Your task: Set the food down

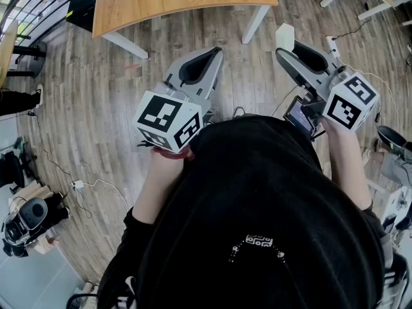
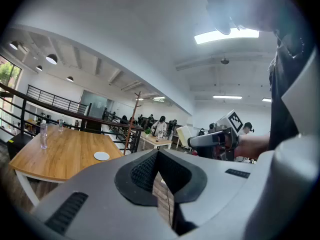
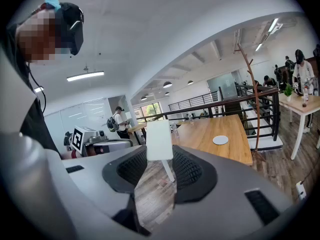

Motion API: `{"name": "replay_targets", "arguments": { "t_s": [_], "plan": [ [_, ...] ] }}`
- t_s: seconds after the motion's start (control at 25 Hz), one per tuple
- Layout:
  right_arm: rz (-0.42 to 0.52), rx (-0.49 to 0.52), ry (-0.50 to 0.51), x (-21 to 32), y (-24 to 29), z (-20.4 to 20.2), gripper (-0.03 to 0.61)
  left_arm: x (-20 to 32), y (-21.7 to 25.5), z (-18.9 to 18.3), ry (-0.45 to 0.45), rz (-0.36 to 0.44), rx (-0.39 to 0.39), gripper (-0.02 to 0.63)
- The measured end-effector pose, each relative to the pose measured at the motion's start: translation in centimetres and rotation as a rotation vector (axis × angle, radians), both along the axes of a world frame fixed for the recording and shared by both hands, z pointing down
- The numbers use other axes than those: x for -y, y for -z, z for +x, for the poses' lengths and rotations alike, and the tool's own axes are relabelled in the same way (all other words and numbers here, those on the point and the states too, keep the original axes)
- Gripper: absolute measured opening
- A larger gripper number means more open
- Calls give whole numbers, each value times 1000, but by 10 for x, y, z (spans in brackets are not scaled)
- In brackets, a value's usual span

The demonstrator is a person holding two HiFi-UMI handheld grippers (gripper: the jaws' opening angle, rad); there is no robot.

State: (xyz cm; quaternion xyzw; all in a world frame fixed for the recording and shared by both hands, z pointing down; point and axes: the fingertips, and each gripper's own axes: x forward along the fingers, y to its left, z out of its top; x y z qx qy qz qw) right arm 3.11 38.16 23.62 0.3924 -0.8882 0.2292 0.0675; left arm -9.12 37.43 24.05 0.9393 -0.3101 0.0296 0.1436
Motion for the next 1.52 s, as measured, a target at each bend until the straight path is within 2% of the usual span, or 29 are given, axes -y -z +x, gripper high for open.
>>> {"name": "replay_targets", "arguments": {
  "t_s": [0.28, 0.52, 0.68, 1.0, 1.24, 1.52],
  "plan": [
    [0, 4, 27, 8, 3, 2, 169, 2, 7, 9, -15, -2, 0, -2],
    [-44, 48, 33, 15, -8, 21, 169, 14, -3, 22, 1, -35, 8, -2],
    [-55, 39, 33, 26, -20, 38, 169, 26, -10, 38, 3, -51, 39, -2],
    [-99, 121, 31, 32, -34, 82, 169, 43, -24, 80, 15, -88, 103, -2],
    [-115, 180, 37, 33, -46, 111, 169, 41, -28, 117, -20, -81, 132, -2],
    [-124, 217, 31, 47, -49, 123, 169, 52, -42, 129, -40, -112, 169, -2]
  ]
}}
